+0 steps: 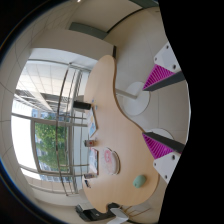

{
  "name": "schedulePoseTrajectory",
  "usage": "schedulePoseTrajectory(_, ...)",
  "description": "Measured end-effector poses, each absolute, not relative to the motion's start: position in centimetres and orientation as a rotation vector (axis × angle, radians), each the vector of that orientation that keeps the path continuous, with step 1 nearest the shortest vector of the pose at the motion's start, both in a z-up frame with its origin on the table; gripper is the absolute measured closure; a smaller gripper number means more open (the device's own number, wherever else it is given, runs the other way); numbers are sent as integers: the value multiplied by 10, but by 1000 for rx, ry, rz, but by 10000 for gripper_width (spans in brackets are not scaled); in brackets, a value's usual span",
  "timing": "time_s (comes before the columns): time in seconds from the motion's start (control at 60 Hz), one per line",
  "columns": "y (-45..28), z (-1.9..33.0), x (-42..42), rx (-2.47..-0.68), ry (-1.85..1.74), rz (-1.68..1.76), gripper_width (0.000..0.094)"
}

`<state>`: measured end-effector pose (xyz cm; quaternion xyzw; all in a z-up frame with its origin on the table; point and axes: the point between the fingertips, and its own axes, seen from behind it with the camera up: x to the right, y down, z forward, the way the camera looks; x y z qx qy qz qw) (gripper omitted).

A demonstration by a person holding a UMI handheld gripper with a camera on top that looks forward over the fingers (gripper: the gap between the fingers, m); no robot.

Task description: Arrange mouse

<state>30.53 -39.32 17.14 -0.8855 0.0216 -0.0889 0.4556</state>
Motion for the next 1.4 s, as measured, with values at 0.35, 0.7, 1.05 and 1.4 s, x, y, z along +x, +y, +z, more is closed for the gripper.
schedulePoseTrajectory(0.35, -457, 127, 253, -2253, 82, -268, 91)
schedulePoseTrajectory(0.7, -457, 44, 71, -2331, 20, -119, 88)
schedulePoseTrajectory(1.05, -325, -13, -11, -2344, -100, -81, 89)
schedulePoseTrajectory(1.4, -229, -18, -17, -2316, -139, -24, 147)
